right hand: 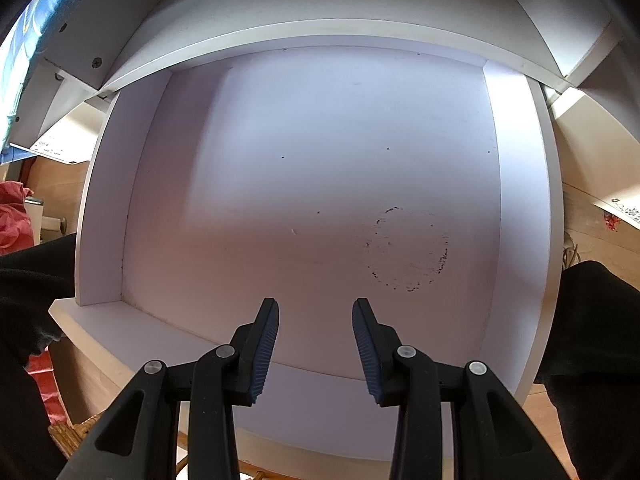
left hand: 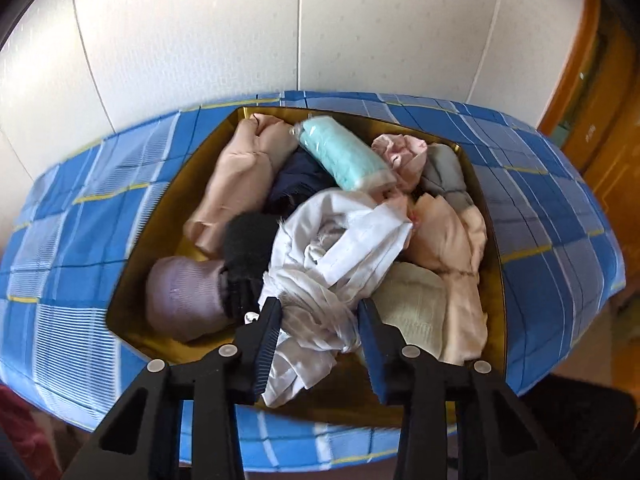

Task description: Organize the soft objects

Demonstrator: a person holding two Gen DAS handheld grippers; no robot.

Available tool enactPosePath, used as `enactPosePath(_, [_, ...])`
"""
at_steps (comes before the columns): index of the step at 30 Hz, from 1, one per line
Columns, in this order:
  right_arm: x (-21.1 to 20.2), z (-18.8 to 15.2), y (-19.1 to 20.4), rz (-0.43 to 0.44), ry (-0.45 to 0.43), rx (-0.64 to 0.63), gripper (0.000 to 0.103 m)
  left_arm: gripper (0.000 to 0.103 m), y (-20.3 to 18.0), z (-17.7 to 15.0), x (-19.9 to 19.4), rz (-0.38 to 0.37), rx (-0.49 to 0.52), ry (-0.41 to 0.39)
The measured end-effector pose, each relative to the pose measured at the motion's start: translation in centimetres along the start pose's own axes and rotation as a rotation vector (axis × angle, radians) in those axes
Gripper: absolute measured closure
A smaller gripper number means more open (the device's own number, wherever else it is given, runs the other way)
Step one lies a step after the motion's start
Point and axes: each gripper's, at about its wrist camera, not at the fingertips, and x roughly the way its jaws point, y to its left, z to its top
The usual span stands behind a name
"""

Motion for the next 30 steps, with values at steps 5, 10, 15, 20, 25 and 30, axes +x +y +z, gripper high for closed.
enactPosePath(5, [-0.2,0.1,-0.3,0.021,0.002,0.023,0.065,0.063,-1.0,0.1,2.0,0.033,-0.018,0.004])
enactPosePath(10, [-0.9,0.0,0.3,0.016,-0.021,-0.004,0.065,0.055,-1.2,-1.6,0.9,0.048,0.045,0.001])
enactPosePath(15, [-0.7,-0.2,0.5,0.002,-0.012,-0.014,0.065,0.041,-0.3,-4.1,-2.2,0.034,0.038,-0.055])
enactPosePath(20, [-2.0,-0.3,1.4,-0.015,-0.061,-0.064,0.065,0.017,-0.5,-7.3,-6.2,-0.006,0.030,-0.161])
enactPosePath(25, [-3.7,-1.0,3.0,-0.071,-0.129,-0.165,0.064,0.003,-1.0,-11.8,-8.4,0.001,0.003,-0.214])
enactPosePath(30, [-4.8,-2.2,3.9,-0.083,-0.146,-0.210,0.062,0.001,-0.9,-16.3,-8.9,0.002,-0.065,-0.193])
